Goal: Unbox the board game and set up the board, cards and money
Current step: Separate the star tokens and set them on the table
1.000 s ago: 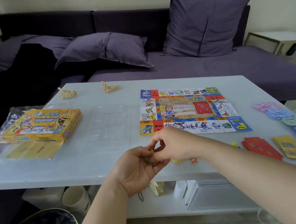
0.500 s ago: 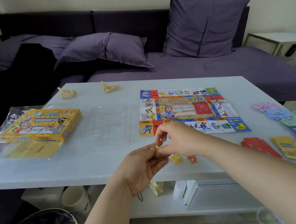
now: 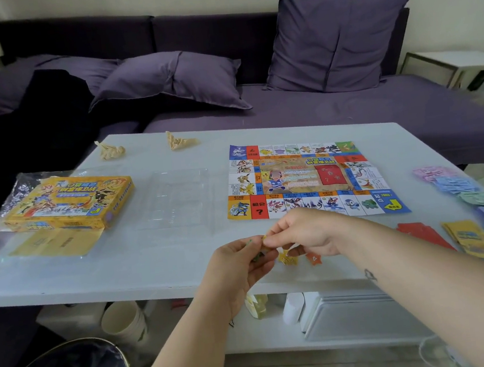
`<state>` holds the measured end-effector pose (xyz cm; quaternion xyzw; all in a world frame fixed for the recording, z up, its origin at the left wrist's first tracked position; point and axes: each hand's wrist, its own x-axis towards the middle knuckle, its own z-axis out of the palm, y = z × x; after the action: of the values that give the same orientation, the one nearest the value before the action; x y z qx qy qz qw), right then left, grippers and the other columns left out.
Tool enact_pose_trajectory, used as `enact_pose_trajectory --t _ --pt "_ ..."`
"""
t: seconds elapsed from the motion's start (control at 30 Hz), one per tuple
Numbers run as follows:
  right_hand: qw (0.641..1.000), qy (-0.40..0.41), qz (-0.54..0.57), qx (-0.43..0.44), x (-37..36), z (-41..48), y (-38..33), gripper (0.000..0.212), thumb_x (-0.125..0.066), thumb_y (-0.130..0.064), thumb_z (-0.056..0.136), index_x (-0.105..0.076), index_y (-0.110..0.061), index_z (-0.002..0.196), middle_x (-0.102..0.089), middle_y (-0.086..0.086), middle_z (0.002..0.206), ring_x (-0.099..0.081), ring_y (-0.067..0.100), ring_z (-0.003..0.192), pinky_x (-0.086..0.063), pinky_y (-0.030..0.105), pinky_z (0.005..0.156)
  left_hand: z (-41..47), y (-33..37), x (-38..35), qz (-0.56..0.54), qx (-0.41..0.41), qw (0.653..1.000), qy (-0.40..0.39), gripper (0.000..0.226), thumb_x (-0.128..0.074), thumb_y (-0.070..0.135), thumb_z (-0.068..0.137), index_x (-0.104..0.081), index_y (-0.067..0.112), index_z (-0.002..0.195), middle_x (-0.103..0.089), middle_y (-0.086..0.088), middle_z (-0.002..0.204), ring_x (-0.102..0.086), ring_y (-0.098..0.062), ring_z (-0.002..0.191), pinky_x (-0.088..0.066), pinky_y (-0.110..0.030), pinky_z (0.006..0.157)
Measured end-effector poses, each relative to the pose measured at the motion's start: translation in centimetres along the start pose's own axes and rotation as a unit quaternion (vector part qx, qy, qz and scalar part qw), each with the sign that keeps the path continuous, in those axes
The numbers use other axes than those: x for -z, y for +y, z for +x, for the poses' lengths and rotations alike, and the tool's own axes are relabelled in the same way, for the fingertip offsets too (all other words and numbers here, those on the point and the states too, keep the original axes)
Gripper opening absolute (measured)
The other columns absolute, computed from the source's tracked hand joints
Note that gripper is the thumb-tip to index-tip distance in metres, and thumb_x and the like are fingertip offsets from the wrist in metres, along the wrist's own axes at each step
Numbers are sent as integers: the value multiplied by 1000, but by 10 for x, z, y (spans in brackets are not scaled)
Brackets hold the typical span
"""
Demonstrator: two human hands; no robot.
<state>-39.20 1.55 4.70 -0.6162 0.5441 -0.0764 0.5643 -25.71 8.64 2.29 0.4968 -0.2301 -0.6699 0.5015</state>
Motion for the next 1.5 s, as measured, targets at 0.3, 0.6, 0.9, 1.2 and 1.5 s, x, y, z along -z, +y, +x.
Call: enact_pose_trajectory --t 0.3,0.6,0.9,1.2,1.5 --pt "999 38 -18 -9 5 -1 -3 6 -62 -17 91 -63 -15 85 -57 0 88 -49 10 78 -44 21 65 5 1 -4 -6 4 1000 1 16 -53 10 95 -65 1 90 -71 -10 72 -70 -13 65 -58 -21 61" --pt "976 121 -172 63 19 -7 22 6 -65 -17 88 -69 -15 91 -68 -7 83 -65 13 84 -51 27 79 10 4 5 -27 -5 998 52 9 -57 7 92 -63 1 92 -68 -9 75 -67 -8 57 -56 -18 57" --pt "950 192 -209 128 6 -10 22 11 -61 -23 91 -69 -17 90 -65 -8 86 -60 8 77 -41 11 63 14 1 6 -12 8 998 55 6 -60 7 90 -64 2 89 -69 -6 64 -67 -10 57 -55 -18 53" --pt "971 123 -149 140 -15 -7 3 14 -70 -22 84 -70 -14 96 -67 -3 86 -61 8 77 -40 8 52 13 -1 6 -31 18 998 43 10 -58 7 92 -64 0 89 -69 -9 68 -66 -13 60 -57 -20 58" --pt "977 159 -82 113 -8 1 5 7 -67 -18 86 -73 -17 88 -67 -12 82 -63 7 86 -47 19 76 12 11 15 -102 46 991 78 21 -41 7 98 -57 -4 107 -67 -18 90 -66 -25 78 -56 -32 71"
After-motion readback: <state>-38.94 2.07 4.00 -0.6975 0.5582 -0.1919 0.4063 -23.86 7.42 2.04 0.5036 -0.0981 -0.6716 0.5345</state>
